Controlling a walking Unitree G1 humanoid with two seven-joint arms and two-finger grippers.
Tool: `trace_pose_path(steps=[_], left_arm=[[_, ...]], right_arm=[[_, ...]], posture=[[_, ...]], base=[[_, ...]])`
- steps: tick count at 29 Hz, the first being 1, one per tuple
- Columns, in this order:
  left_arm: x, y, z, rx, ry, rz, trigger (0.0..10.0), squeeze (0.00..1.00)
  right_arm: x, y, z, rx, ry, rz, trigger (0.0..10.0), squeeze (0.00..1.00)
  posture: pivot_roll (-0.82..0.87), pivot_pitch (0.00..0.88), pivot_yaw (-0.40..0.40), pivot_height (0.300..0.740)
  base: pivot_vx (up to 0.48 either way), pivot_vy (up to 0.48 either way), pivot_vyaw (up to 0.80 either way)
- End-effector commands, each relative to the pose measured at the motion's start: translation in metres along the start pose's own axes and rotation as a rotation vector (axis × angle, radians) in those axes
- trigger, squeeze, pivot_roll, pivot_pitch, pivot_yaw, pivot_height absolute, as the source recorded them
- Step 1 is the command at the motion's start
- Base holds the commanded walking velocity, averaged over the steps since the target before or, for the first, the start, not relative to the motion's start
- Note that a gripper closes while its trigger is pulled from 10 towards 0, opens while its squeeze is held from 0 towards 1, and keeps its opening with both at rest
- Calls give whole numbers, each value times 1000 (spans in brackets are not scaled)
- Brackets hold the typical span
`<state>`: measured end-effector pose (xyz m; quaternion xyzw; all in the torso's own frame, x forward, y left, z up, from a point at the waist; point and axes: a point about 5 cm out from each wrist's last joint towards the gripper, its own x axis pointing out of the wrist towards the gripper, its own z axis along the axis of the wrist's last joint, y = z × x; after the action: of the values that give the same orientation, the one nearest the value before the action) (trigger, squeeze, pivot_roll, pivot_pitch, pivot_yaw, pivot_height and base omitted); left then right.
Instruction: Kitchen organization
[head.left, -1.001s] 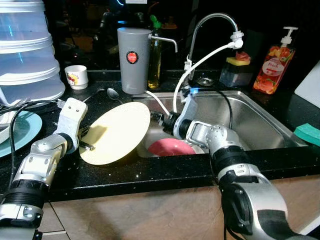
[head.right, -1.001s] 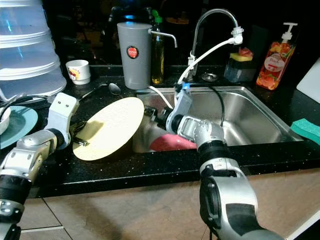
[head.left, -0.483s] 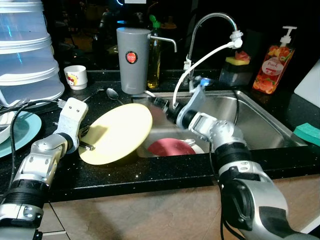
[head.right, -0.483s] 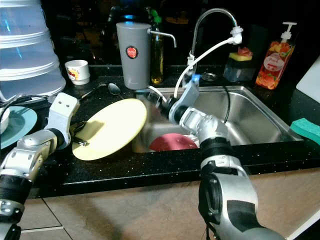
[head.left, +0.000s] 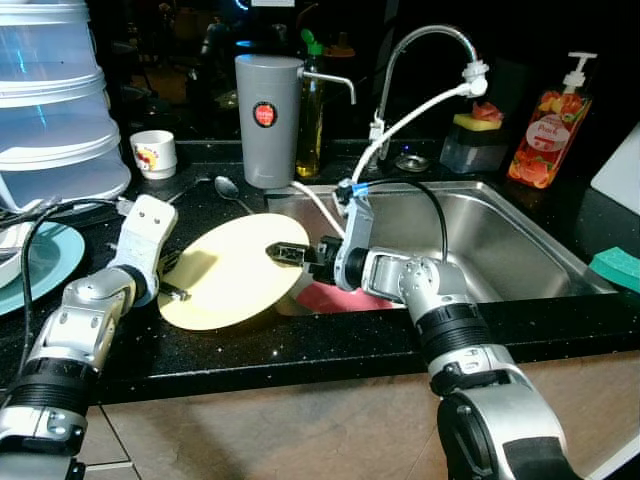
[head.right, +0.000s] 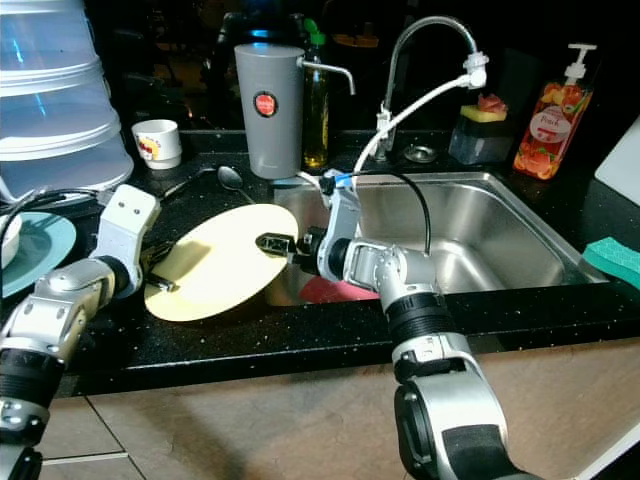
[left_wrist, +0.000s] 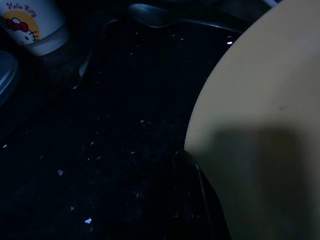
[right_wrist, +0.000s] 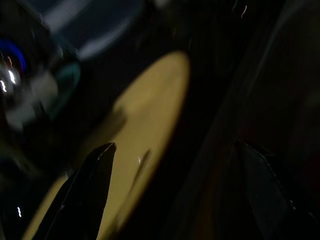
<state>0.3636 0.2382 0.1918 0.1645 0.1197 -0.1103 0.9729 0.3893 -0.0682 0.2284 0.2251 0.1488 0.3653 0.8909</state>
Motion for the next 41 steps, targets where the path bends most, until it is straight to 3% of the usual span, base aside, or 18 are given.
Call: trace_pose_path(steps=[1, 5, 10, 15, 16, 23, 30, 32, 34, 35, 41], left_arm=[[2, -15, -46, -13, 198, -45, 0, 0], [2, -14, -47, -11, 199, -44, 0, 0], [3, -16, -47, -3, 200, -50, 0, 0], [4, -16, -46, 3, 199, -49, 0, 0], [4, -15, -45, 9, 197, -49, 0, 0], [4, -13, -44, 20, 187, -27, 0, 0], [5, -6, -39, 41, 154, 27, 0, 0], [6, -3, -34, 60, 126, 54, 6235, 0], [6, -2, -32, 68, 113, 66, 6235, 0], [7, 0, -28, 71, 85, 92, 10000, 0], [7, 13, -1, 49, -73, 212, 10000, 0]], right_arm=[[-4, 3, 20, 16, -103, 14, 10000, 0], [-7, 3, 24, 14, -88, 19, 10000, 0], [-3, 7, -7, -15, 92, 61, 10000, 0], [1, 9, -22, 15, 140, 70, 10000, 0], [3, 9, -27, 36, 145, 78, 118, 0], [2, 8, -26, 81, 108, 88, 0, 0], [-1, 1, -13, 181, -16, 65, 0, 0], [-3, -3, -10, 215, -47, 48, 0, 0], [-3, -4, -9, 222, -56, 42, 0, 0], [-4, -6, -8, 237, -73, 33, 0, 0], [-8, -15, 2, 302, -163, -24, 0, 0]], posture=[[74, 26, -31, 740], [70, 23, -28, 740], [67, 21, -23, 740], [67, 21, -23, 740], [67, 19, -21, 740], [68, 19, -24, 740], [69, 17, -25, 740], [69, 17, -25, 740], [69, 17, -25, 740], [67, 5, -24, 740], [67, 5, -24, 740]], base=[[0, 0, 0], [0, 0, 0], [0, 0, 0], [0, 0, 0], [0, 0, 0], [0, 0, 0], [0, 0, 0], [0, 0, 0], [0, 0, 0], [0, 0, 0], [0, 0, 0]])
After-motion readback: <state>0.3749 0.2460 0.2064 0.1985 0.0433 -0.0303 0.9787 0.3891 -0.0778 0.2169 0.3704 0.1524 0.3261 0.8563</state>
